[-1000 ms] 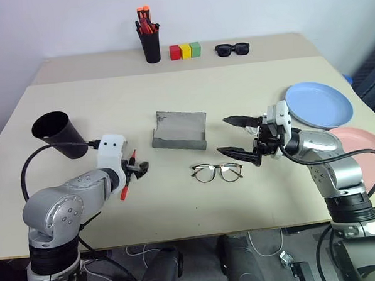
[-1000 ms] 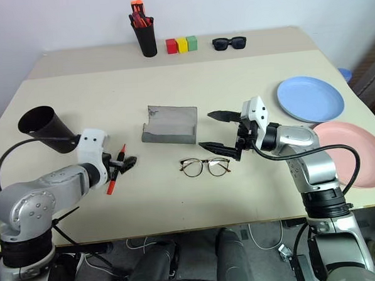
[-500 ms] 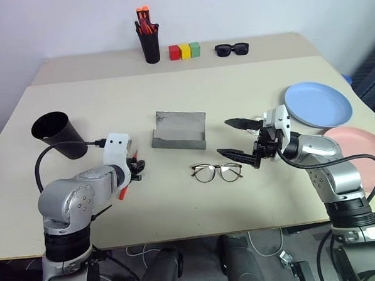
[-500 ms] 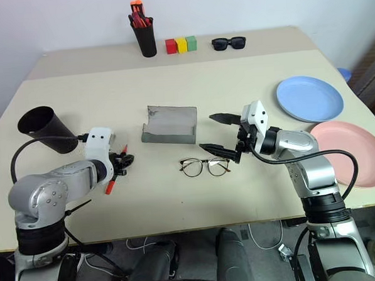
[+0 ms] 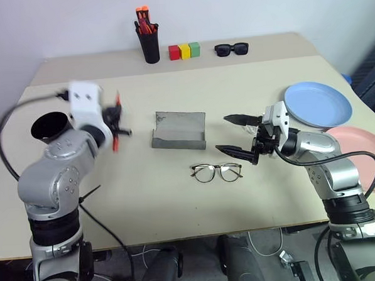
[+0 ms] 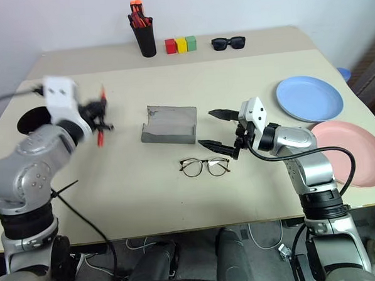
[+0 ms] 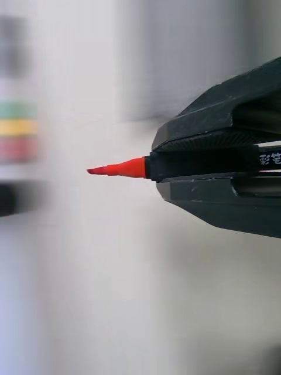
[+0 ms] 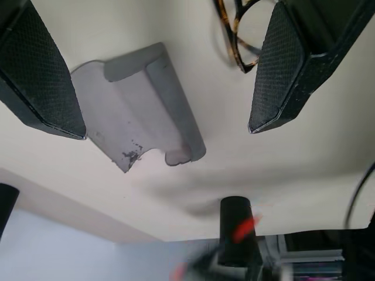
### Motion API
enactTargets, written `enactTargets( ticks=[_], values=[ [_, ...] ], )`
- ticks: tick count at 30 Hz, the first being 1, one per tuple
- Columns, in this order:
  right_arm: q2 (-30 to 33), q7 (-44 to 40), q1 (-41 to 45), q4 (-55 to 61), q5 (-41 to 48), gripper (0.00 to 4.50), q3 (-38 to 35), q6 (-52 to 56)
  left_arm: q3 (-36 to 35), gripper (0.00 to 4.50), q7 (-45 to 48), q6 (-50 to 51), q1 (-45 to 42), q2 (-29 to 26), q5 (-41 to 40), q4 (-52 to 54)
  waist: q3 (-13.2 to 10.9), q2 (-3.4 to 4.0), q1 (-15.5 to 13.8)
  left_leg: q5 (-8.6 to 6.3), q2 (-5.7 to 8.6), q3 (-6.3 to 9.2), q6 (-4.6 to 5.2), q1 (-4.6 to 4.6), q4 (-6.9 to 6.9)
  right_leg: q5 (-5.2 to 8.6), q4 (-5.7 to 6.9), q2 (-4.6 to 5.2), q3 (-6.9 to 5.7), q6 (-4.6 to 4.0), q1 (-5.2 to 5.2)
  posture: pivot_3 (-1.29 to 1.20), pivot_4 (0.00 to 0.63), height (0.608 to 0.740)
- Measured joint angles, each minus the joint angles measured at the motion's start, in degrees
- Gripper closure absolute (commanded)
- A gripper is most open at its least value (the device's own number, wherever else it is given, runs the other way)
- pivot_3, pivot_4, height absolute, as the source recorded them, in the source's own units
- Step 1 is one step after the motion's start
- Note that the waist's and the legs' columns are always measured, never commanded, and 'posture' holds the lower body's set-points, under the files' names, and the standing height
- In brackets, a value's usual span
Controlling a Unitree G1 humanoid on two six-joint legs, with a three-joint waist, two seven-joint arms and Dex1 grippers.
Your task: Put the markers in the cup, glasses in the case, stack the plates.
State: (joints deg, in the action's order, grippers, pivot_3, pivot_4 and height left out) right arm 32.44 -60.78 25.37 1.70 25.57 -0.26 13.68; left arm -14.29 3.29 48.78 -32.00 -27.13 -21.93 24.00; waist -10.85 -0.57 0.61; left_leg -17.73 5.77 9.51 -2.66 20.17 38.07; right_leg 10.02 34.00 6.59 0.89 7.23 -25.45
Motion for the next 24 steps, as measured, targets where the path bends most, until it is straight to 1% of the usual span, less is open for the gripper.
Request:
enactTargets(
  ticks=[3, 7, 12, 16, 19, 24],
  values=[
    [-0.26, -0.06, 0.38, -0.71, -0.07, 0.00, 0.11, 0.00, -1.90, 4.47, 0.76, -14.48, -0.63, -1.02, 4.20, -5.20, 0.00, 0.00, 0.04, 0.00, -0.01, -0.03, 0.01, 0.01, -0.01, 0.00, -0.01, 0.00, 0.01, 0.00, -0.02, 0.00, 0.150, 0.740],
    [-0.28, -0.32, 0.42, -1.03, -0.14, 0.00, 0.13, -0.01, -8.81, 4.47, 2.79, -29.67, -0.58, -3.35, 6.35, -12.77, 0.00, 0.00, -0.05, -0.01, -0.03, -0.03, 0.02, 0.02, 0.00, -0.01, -0.01, 0.01, 0.01, 0.00, -0.03, 0.00, 0.150, 0.740],
    [-0.43, -0.25, 0.53, -1.04, -0.15, 0.00, 0.22, -0.01, -13.10, 4.47, 4.29, -47.52, 3.42, -3.85, 8.99, -24.37, 0.01, 0.01, -0.16, -0.03, -0.02, -0.03, 0.07, 0.00, 0.01, -0.01, 0.01, 0.03, 0.00, 0.00, -0.01, 0.00, 0.150, 0.740],
    [-0.69, 0.04, 0.53, -0.92, -0.12, 0.00, 0.33, 0.15, -13.64, 4.47, 6.27, -55.95, 3.87, -1.87, 8.31, -34.33, 0.02, -0.02, -0.53, -0.10, 0.00, 0.00, 0.22, 0.05, 0.07, -0.04, 0.01, 0.03, -0.01, 0.02, -0.01, 0.00, 0.150, 0.740],
    [-0.98, 0.23, 0.52, -0.49, -0.10, 0.00, 0.62, 0.30, -13.55, 4.47, 7.75, -59.94, 2.41, -0.83, 7.35, -40.45, 0.02, -0.02, -0.90, -0.11, 0.01, 0.00, 0.22, 0.05, 0.08, -0.06, 0.01, 0.03, -0.01, 0.02, -0.02, 0.00, 0.150, 0.740],
    [-0.95, 0.88, 0.48, 0.75, -0.04, 0.00, 0.59, 0.89, -13.08, 4.47, 8.52, -64.40, 1.90, -0.03, 7.29, -44.15, 0.02, -0.02, -0.93, -0.11, 0.01, -0.01, 0.22, 0.04, 0.08, -0.06, 0.02, 0.03, -0.01, 0.02, -0.02, 0.00, 0.150, 0.740]
  ],
)
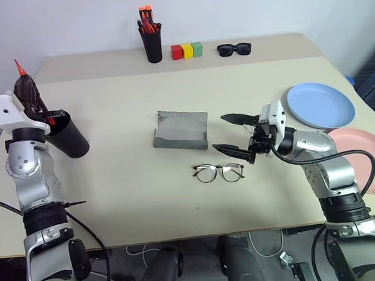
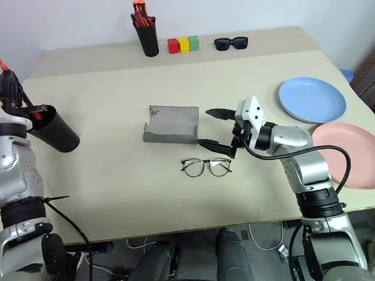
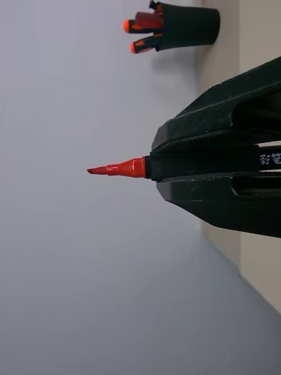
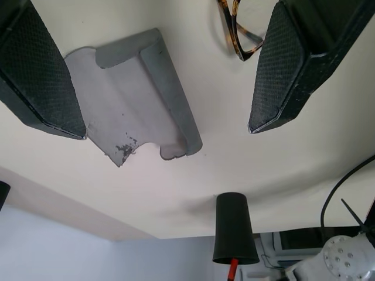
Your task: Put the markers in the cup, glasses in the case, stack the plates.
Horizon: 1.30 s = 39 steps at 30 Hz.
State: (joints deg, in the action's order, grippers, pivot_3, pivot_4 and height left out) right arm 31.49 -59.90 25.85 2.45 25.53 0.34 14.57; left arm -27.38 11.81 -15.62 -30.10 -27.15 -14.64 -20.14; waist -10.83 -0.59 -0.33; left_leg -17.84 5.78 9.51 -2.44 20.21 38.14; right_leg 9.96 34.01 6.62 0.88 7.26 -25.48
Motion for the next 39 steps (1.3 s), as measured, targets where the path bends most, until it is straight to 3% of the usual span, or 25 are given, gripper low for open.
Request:
enactTargets(
  ticks=[4, 13, 21, 26, 32, 39],
  values=[
    [0.13, 0.37, -0.51, 0.22, 0.01, 0.00, -0.10, 0.15, 0.00, 4.47, -0.10, -1.41, 1.37, 0.19, 0.11, -1.06, 0.00, 0.00, 0.06, -0.04, 0.00, 0.00, 0.07, 0.00, 0.00, -0.01, 0.00, 0.00, 0.00, 0.00, 0.00, 0.00, 0.150, 0.740],
    [0.60, 0.54, -1.05, 0.76, 0.02, 0.00, -0.11, 0.18, 0.49, 0.08, 0.44, -1.57, 3.31, 2.23, -1.49, 1.54, 0.00, 0.00, -0.23, -0.05, 0.00, 0.00, 0.09, 0.00, 0.00, -0.02, 0.01, -0.01, 0.00, 0.00, 0.00, 0.00, 0.150, 0.740],
    [0.71, 0.38, -0.98, 0.51, 0.03, 0.00, -0.13, 0.09, 7.57, 0.03, 12.49, 11.02, 3.28, -1.02, -9.67, 14.86, 0.00, 0.00, -0.22, -0.06, 0.00, 0.00, 0.12, 0.00, 0.00, -0.02, 0.02, -0.01, 0.00, 0.00, 0.01, 0.00, 0.150, 0.740],
    [1.52, -0.14, -0.86, -1.85, -0.50, 0.00, -0.98, -0.97, 18.47, 0.03, 26.27, 25.30, -2.27, -4.82, -14.20, 18.65, 0.00, 0.01, -0.14, -0.07, 0.05, 0.00, 0.14, -0.02, 0.01, -0.03, 0.06, -0.04, 0.00, 0.00, 0.02, 0.00, 0.150, 0.740],
    [1.58, 0.36, -1.15, -2.25, -0.62, 0.00, -1.39, -1.49, 30.36, 0.03, 43.31, 26.54, -13.25, -5.19, -8.73, 4.78, 0.01, 0.03, 0.47, -0.07, 0.05, -0.03, 0.15, -0.04, -0.02, -0.03, 0.02, -0.07, 0.00, -0.01, 0.02, 0.00, 0.150, 0.740],
    [1.31, 2.45, -3.08, -0.04, -0.59, 0.00, -1.50, -1.43, 43.31, 0.03, 57.97, 25.13, -20.01, -0.66, 1.82, -14.24, 0.00, 0.03, 1.21, -0.09, 0.06, -0.02, 0.18, 0.03, -0.02, -0.03, 0.01, -0.06, 0.00, 0.00, -0.02, 0.00, 0.150, 0.740]
  ],
)
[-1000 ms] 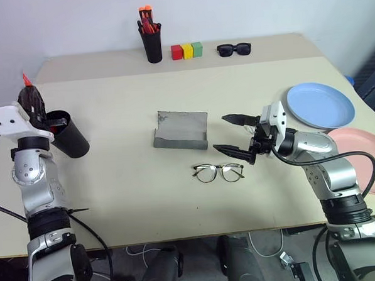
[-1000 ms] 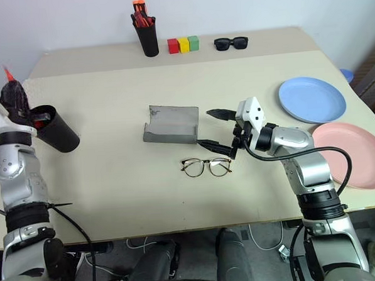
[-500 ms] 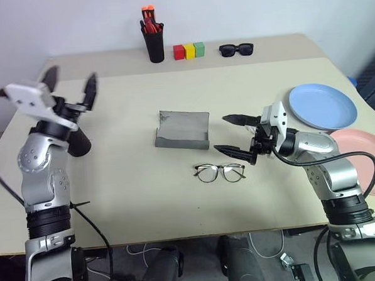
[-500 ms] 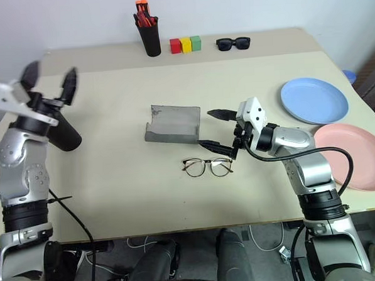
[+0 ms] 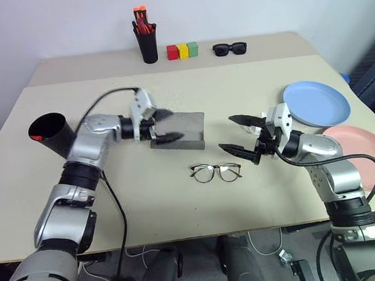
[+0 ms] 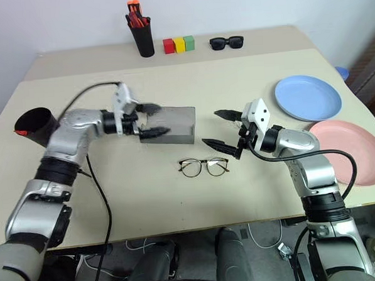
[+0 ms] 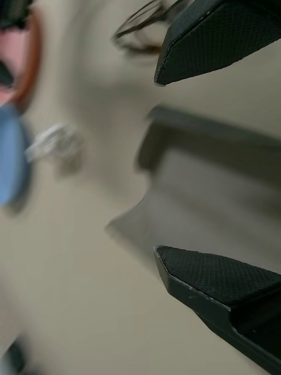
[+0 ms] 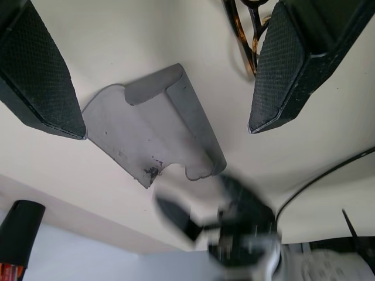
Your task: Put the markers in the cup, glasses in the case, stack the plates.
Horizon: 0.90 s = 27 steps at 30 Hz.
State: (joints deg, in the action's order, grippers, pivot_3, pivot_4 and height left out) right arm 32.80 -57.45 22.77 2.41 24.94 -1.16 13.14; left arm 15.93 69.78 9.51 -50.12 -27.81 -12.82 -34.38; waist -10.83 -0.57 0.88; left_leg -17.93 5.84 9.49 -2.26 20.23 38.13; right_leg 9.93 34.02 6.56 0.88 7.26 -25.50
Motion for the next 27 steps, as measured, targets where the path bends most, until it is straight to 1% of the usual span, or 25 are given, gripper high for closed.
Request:
enactTargets(
  ticks=[2, 5, 7, 8, 11, 15, 18, 21, 23, 27],
  values=[
    [0.06, 0.52, -0.60, 0.85, 0.05, 0.00, -0.31, 0.02, 1.87, 0.03, 1.66, -2.07, -1.04, 0.94, 2.86, -3.68, 0.00, 0.00, -0.05, -0.01, 0.00, 0.00, 0.01, 0.00, 0.00, 0.00, 0.00, 0.00, 0.00, 0.00, 0.00, 0.00, 0.150, 0.740],
    [0.13, 1.21, -1.95, 1.61, 0.06, 0.00, -1.13, 0.12, 2.64, 0.03, 3.13, -4.31, -2.95, 2.86, 5.26, -8.72, 0.00, -0.01, -0.27, -0.02, 0.01, 0.01, 0.03, 0.02, 0.02, -0.01, -0.01, 0.01, 0.00, 0.02, 0.01, 0.00, 0.150, 0.740],
    [0.13, 1.69, -2.20, 2.27, 0.06, 0.00, -1.34, 0.18, 3.56, 0.54, 3.70, -6.31, -4.15, 3.64, 7.58, -11.64, 0.00, -0.01, -0.28, -0.02, 0.02, 0.01, 0.04, 0.03, 0.04, -0.02, -0.01, 0.01, 0.00, 0.04, 0.01, 0.00, 0.150, 0.740],
    [0.14, 1.93, -2.26, 2.49, 0.06, 0.00, -1.51, 0.18, 3.65, 0.87, 3.83, -7.43, -4.48, 3.92, 8.66, -12.95, 0.00, -0.01, -0.27, -0.02, 0.02, 0.01, 0.04, 0.03, 0.03, -0.02, -0.01, 0.01, 0.00, 0.04, 0.01, 0.00, 0.150, 0.740],
    [0.21, 2.42, -2.74, 2.63, 0.05, 0.00, -1.98, 0.21, 3.46, 2.39, 4.88, -9.66, -5.35, 4.54, 9.89, -15.08, 0.00, -0.01, -0.23, -0.02, 0.02, 0.02, 0.04, 0.02, 0.03, -0.02, 0.01, 0.01, 0.00, 0.04, 0.01, 0.00, 0.150, 0.740],
    [0.21, 2.84, -2.77, 2.82, 0.04, 0.00, -1.97, 0.21, 3.26, 4.40, 7.03, -8.78, -5.55, 4.64, 10.67, -15.10, 0.00, -0.01, -0.21, -0.02, 0.02, 0.02, 0.05, 0.00, 0.04, -0.02, 0.02, 0.01, 0.01, 0.04, 0.02, 0.00, 0.150, 0.740],
    [0.21, 3.02, -2.79, 3.22, 0.03, 0.00, -1.93, 0.21, 2.87, 4.46, 8.14, -7.02, -5.76, 4.14, 10.85, -13.63, 0.02, 0.02, -0.13, -0.03, 0.03, 0.00, 0.07, -0.02, 0.04, -0.02, 0.03, 0.02, 0.02, 0.05, 0.03, 0.00, 0.150, 0.740],
    [0.20, 2.98, -2.78, 3.23, -0.03, 0.00, -1.85, 0.20, 2.86, 4.46, 11.40, -2.35, -4.10, 2.40, 10.59, -8.75, 0.00, 0.01, 0.25, -0.04, 0.02, 0.00, 0.08, 0.00, 0.03, -0.02, 0.07, 0.01, 0.02, 0.05, 0.00, 0.00, 0.150, 0.740],
    [0.20, 2.94, -2.76, 3.20, -0.04, 0.00, -1.80, 0.20, 2.95, 4.46, 13.50, -0.19, -2.27, 0.18, 10.48, -4.51, 0.00, 0.02, 0.32, -0.04, 0.01, 0.00, 0.08, 0.01, 0.03, -0.02, 0.09, 0.00, 0.02, 0.04, -0.04, 0.00, 0.150, 0.740],
    [0.17, 2.83, -2.68, 3.18, -0.05, 0.00, -1.59, 0.18, 2.69, 4.46, 16.25, 6.90, 1.68, -6.70, 9.84, 6.27, 0.00, 0.02, 0.14, -0.04, 0.01, 0.02, 0.08, 0.03, 0.03, -0.02, 0.09, 0.01, 0.02, 0.04, -0.05, 0.00, 0.150, 0.740]
  ],
)
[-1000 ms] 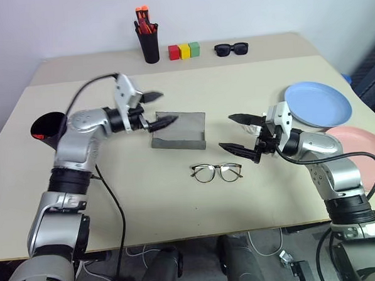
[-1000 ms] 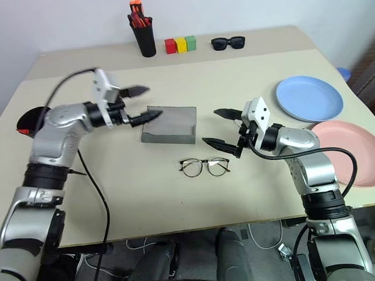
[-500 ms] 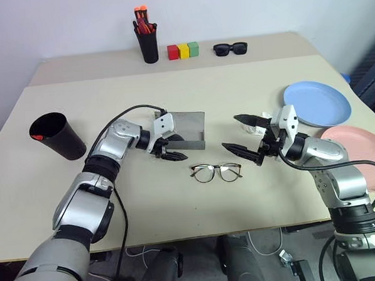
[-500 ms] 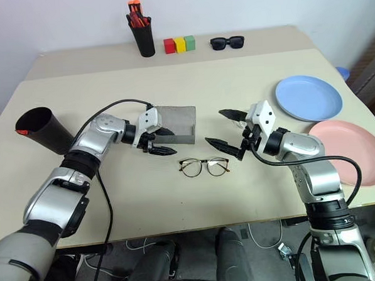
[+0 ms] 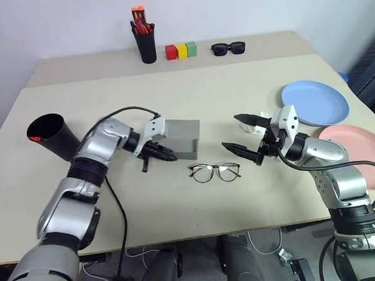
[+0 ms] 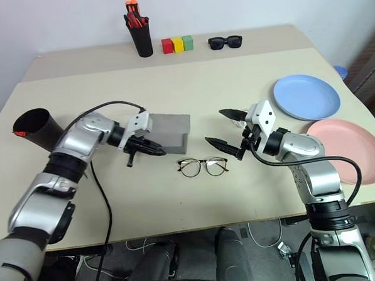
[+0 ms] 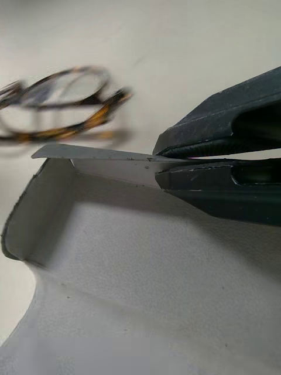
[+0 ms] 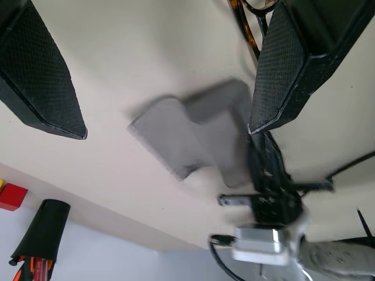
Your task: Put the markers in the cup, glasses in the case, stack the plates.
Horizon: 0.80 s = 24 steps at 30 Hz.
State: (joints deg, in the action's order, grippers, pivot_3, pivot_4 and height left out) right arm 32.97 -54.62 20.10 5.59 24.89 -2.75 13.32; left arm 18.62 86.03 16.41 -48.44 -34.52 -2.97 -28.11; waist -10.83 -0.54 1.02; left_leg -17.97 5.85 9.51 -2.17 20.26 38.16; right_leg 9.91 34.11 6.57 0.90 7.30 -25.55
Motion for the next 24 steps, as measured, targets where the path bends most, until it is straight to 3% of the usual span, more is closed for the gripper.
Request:
enactTargets(
  ticks=[4, 10, 13, 19, 24],
  values=[
    [-0.17, -0.22, 0.00, -0.05, -0.04, 0.00, 0.29, -0.08, -1.06, 4.46, -0.02, 7.43, 6.22, -3.98, -1.70, 12.00, 0.00, 0.00, -0.23, 0.00, 0.00, 0.03, 0.01, 0.01, 0.00, 0.00, 0.01, 0.01, 0.01, 0.00, 0.01, 0.00, 0.150, 0.740],
    [-0.31, -0.36, 0.04, -0.11, -0.04, 0.00, 0.55, -0.09, -1.94, 4.46, -4.30, 10.69, 14.80, -5.03, -3.14, 22.50, 0.00, 0.02, -0.37, 0.00, -0.02, 0.04, 0.00, -0.03, 0.00, 0.00, 0.00, 0.00, 0.02, 0.00, 0.04, 0.00, 0.150, 0.740],
    [-0.30, -0.62, 0.06, -0.15, -0.04, 0.00, 0.57, -0.09, -2.11, 3.53, -6.24, 11.62, 16.54, -5.18, -3.36, 25.13, 0.01, 0.03, -0.37, 0.00, -0.02, 0.03, 0.00, -0.05, 0.00, 0.00, 0.00, 0.01, 0.02, 0.00, 0.07, 0.00, 0.150, 0.740],
    [-0.19, -1.52, 0.09, -0.16, -0.24, 0.00, 0.77, -0.09, -2.15, 0.57, -10.40, 12.19, 18.10, -3.50, -4.75, 27.68, 0.01, 0.03, -0.38, 0.00, -0.02, 0.04, 0.00, -0.04, 0.01, 0.00, 0.00, 0.01, 0.02, -0.01, 0.07, 0.00, 0.150, 0.740],
    [4.10, -3.99, -0.12, 0.95, -3.73, 0.00, 3.30, -0.50, -4.24, 0.57, -11.87, 14.71, 18.30, -4.28, -7.75, 31.37, 0.00, 0.04, -0.28, 0.00, -0.01, 0.02, 0.00, -0.03, 0.00, 0.00, 0.00, 0.01, 0.02, 0.00, 0.04, 0.00, 0.150, 0.740]
  ],
)
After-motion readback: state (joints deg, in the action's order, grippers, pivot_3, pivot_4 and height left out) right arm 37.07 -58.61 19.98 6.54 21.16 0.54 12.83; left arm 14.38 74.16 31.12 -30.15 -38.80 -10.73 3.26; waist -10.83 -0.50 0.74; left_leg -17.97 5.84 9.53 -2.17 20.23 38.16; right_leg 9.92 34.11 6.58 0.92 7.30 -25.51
